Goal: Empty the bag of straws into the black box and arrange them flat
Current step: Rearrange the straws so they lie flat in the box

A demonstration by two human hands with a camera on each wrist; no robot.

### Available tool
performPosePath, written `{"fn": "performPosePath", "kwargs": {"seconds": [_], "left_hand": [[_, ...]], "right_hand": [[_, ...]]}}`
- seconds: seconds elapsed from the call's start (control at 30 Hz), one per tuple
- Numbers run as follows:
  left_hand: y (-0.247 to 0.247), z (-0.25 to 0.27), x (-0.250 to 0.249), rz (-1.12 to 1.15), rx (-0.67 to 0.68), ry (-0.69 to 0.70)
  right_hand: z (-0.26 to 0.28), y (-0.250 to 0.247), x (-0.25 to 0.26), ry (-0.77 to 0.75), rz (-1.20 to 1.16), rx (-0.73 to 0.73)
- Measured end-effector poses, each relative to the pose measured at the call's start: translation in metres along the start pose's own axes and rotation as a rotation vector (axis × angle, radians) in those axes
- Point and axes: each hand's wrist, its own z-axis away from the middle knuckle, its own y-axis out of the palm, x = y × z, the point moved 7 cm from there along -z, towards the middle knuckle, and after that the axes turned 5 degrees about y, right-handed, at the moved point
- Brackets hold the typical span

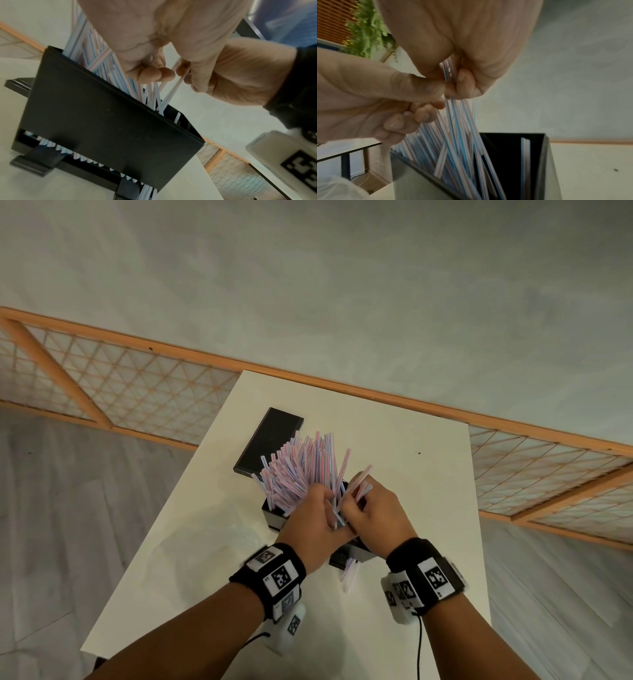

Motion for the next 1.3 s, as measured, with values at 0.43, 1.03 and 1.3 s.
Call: {"fn": "performPosePath", "kwargs": {"seconds": [0.43, 1.03, 1.3], "left_hand": [[0.004, -0.024, -0.003, -0.149, 0.113, 0.139], [-0.026, 0.026, 0.006, -0.109, -0.019, 0.167], [-0.03, 0.017, 0.012, -0.269, -0.045, 0.18]], "right_hand": [[0.009, -0.006, 0.035, -0.177, -0.081, -0.091], [-0.03, 0.029, -0.044, 0.243, -0.279, -0.139], [-0.062, 0.034, -0.047, 0.288, -0.145, -0.09]]}}
